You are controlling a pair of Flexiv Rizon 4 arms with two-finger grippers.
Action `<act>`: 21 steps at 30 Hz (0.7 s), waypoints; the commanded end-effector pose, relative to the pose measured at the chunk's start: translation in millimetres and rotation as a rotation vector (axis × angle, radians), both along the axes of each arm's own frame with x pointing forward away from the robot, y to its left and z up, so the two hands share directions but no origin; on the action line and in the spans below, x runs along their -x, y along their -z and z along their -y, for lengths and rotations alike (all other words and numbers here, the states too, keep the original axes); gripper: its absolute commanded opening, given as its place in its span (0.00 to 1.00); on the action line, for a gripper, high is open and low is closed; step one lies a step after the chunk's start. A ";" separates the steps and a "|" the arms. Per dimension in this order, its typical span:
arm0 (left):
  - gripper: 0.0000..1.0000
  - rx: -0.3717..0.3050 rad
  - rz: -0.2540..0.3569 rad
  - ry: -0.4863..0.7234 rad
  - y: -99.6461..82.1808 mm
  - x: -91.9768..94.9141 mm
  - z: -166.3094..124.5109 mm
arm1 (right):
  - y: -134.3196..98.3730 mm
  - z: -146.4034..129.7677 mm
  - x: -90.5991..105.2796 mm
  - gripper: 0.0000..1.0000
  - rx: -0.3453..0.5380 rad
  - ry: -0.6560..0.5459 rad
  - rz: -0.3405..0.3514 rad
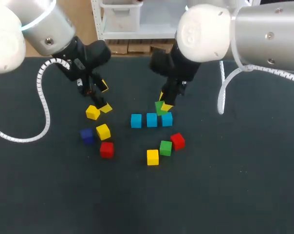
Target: Place the blue cubes, place green cubes on the blue cubes, place the yellow cubes on the green cubes, then place the red cubes on the yellow cubes, and place purple cube on the red cubes.
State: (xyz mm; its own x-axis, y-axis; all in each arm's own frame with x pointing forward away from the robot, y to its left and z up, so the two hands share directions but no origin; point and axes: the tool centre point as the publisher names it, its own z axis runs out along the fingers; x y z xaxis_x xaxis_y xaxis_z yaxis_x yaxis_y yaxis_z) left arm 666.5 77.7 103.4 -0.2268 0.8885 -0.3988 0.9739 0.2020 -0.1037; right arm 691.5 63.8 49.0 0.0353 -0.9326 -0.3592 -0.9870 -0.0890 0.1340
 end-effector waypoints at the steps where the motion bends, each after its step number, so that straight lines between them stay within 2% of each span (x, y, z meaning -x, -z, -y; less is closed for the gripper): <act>1: 1.00 0.003 0.001 0.002 0.6 -0.4 -0.6 | 2.7 -1.3 0.4 0.00 0.006 0.010 0.001; 21: 1.00 0.003 0.001 0.002 0.6 -0.4 -0.6 | 14.9 -5.9 1.2 0.00 0.014 0.041 -0.010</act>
State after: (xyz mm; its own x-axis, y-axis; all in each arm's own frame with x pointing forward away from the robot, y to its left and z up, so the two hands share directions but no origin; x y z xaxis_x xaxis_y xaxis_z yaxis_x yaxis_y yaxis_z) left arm 666.5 77.7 103.4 -0.2268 0.8885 -0.3989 0.9739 0.2020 -0.1037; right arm 689.1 67.9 34.8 -0.0069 -0.9377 -0.3474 -0.9886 -0.0460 0.1436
